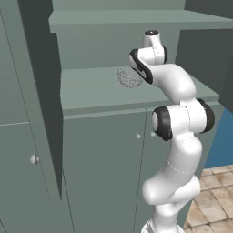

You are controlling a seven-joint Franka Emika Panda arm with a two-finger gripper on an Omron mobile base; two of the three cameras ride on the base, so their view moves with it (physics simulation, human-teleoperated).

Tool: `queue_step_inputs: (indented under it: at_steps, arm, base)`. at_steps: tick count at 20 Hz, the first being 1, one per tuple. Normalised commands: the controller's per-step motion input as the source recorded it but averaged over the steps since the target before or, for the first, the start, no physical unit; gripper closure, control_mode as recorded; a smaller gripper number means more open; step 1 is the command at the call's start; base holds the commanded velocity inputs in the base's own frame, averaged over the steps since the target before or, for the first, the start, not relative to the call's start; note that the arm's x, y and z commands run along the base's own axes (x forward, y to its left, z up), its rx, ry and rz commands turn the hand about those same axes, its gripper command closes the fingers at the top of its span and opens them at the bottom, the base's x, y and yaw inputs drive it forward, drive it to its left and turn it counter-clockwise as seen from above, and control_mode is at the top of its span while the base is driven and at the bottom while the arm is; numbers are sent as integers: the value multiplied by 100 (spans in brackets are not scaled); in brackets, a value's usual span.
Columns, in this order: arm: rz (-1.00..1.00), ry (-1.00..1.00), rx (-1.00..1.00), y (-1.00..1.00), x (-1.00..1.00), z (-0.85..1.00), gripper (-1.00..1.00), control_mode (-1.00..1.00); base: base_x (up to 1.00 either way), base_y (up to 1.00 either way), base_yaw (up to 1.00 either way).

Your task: Open the cabinet and setup a tea strainer by placing it in the bowl upright.

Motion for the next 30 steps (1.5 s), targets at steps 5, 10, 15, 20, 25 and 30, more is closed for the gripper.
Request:
queue_step_inputs:
  at_steps: [5,10,15,20,25,30]
  arm:
    - [5,3,0,6,0,-2,100,-100]
    - [3,0,0,0,0,0,100,-100]
    - [-1,1,0,2,-11,0,100,-100]
    - [-6,-1,0,0,-17,0,100,-100]
    - [-3,-7,-5,0,0,0,100,-100]
    - [0,-19,-13,0,0,0,100,-100]
  base:
    - [0,0,0]
    - [0,0,0]
    - [0,0,0]
    - [0,0,0]
    - [0,0,0]
    - [0,0,0]
